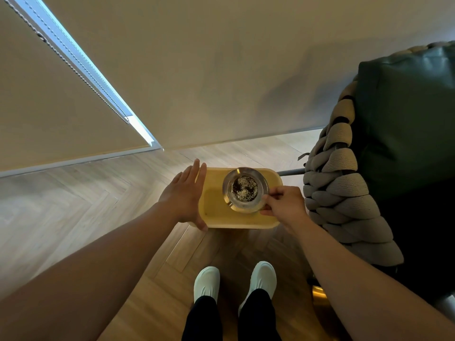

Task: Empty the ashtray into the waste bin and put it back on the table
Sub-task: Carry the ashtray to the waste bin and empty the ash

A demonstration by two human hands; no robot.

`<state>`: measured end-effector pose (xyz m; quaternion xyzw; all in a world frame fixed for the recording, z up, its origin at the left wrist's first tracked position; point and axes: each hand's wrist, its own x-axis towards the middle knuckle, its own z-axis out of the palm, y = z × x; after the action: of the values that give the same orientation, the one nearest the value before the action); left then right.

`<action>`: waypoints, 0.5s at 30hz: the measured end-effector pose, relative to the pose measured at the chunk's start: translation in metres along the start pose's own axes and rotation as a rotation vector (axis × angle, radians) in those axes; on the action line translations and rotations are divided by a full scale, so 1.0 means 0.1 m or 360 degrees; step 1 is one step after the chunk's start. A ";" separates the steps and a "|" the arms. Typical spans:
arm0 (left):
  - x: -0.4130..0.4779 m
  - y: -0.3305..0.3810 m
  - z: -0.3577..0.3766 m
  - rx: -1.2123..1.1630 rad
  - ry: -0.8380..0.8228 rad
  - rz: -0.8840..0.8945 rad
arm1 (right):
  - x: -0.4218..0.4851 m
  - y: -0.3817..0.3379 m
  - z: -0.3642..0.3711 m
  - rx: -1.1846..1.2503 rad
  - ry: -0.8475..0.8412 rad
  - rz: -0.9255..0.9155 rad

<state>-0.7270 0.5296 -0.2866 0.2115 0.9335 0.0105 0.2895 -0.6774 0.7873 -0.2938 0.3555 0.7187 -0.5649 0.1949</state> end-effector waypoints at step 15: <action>-0.01 0.00 -0.02 -0.0060 -0.0009 0.0012 | -0.22 0.32 -0.02 -0.1492 0.0355 -0.2024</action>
<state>-0.7272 0.5292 -0.2840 0.2095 0.9315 0.0286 0.2959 -0.6392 0.7861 -0.3001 -0.1872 0.9617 -0.1679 -0.1088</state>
